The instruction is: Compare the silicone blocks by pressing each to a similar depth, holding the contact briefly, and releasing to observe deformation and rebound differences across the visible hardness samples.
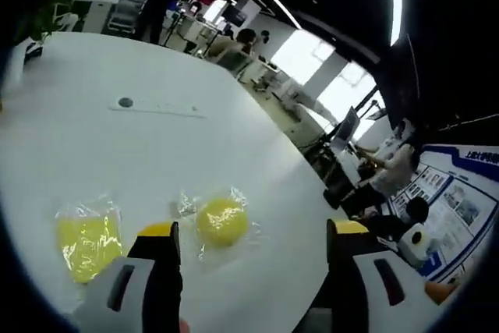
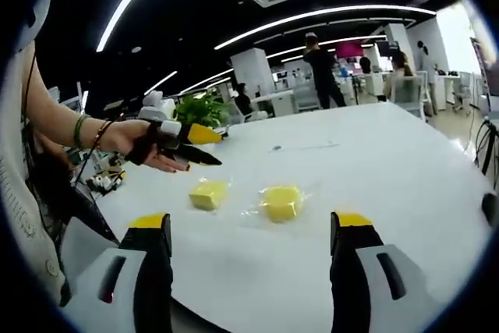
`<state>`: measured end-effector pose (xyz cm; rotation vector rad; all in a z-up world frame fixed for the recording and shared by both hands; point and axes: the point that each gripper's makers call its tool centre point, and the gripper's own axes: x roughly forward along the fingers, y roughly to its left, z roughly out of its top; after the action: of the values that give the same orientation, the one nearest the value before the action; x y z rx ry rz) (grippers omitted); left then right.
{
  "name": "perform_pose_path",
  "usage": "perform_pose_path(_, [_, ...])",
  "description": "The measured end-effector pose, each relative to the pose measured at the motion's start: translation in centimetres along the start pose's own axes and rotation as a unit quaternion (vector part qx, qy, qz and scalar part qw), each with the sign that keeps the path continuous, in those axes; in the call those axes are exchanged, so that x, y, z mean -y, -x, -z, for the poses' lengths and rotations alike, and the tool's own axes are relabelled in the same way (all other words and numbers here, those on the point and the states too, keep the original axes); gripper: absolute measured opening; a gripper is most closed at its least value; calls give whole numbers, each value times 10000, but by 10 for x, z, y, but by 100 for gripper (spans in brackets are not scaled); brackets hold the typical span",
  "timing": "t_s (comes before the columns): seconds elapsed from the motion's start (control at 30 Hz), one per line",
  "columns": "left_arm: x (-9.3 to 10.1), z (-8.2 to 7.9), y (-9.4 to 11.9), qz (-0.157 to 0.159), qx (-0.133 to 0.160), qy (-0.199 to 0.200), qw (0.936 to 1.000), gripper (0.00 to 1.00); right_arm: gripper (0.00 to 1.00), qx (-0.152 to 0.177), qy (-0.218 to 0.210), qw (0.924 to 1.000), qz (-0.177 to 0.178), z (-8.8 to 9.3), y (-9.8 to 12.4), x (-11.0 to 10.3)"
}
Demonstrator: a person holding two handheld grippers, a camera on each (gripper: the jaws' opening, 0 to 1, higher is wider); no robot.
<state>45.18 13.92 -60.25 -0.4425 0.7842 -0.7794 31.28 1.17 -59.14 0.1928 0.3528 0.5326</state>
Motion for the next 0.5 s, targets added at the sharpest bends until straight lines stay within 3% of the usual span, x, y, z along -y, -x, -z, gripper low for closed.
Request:
perform_pose_path(0.3, [-24,-13,-21,-141,-208,527,9983,75,78,-124,-5,9999,1,1,-3,1])
perform_pose_path(0.5, [-40,-20,-48,-202,-305,358,9987,75,77,-330,14,9995,-2,12,-7,1])
